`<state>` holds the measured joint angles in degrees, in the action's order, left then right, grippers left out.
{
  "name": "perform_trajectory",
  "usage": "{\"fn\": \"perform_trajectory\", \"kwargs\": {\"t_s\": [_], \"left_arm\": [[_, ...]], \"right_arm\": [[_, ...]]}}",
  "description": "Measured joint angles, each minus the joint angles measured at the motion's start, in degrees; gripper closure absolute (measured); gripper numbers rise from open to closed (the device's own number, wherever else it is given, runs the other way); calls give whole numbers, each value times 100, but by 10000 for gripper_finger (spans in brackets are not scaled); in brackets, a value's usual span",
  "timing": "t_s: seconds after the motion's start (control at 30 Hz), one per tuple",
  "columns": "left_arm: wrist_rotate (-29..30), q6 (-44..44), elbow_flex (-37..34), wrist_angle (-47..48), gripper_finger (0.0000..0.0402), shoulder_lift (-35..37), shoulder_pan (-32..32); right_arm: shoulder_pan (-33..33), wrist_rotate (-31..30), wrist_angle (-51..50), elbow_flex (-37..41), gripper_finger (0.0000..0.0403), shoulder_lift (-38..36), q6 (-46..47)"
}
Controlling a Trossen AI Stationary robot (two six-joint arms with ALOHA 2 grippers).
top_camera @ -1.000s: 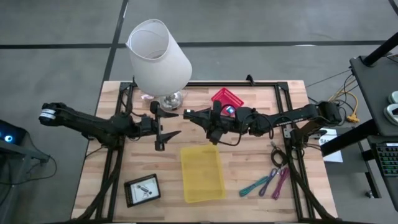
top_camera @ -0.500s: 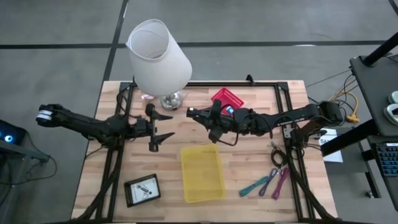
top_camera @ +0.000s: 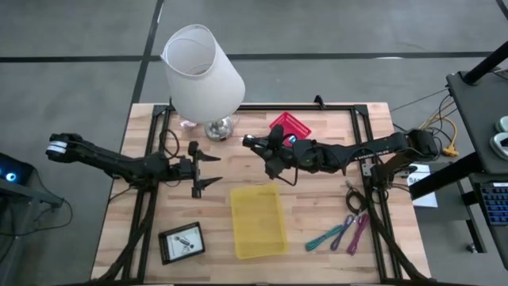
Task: Pick and place items into bin
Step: Put the black charger adapter into the red bin
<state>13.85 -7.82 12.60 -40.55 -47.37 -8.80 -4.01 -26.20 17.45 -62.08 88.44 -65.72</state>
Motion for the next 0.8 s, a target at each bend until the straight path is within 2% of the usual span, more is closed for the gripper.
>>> {"fn": "perform_trajectory", "kwargs": {"t_s": [0.27, 0.53, 0.8], "left_arm": [[0, -4, -175, -98, 123, 181, 7], [2, -4, -181, -93, 123, 139, 7], [4, -4, -177, -98, 123, 129, 7]], "right_arm": [[-2, -101, -243, 9, 264, 0, 532], [16, -105, -320, 52, 264, 0, 564], [145, -387, -535, 83, 264, 0, 643]]}}
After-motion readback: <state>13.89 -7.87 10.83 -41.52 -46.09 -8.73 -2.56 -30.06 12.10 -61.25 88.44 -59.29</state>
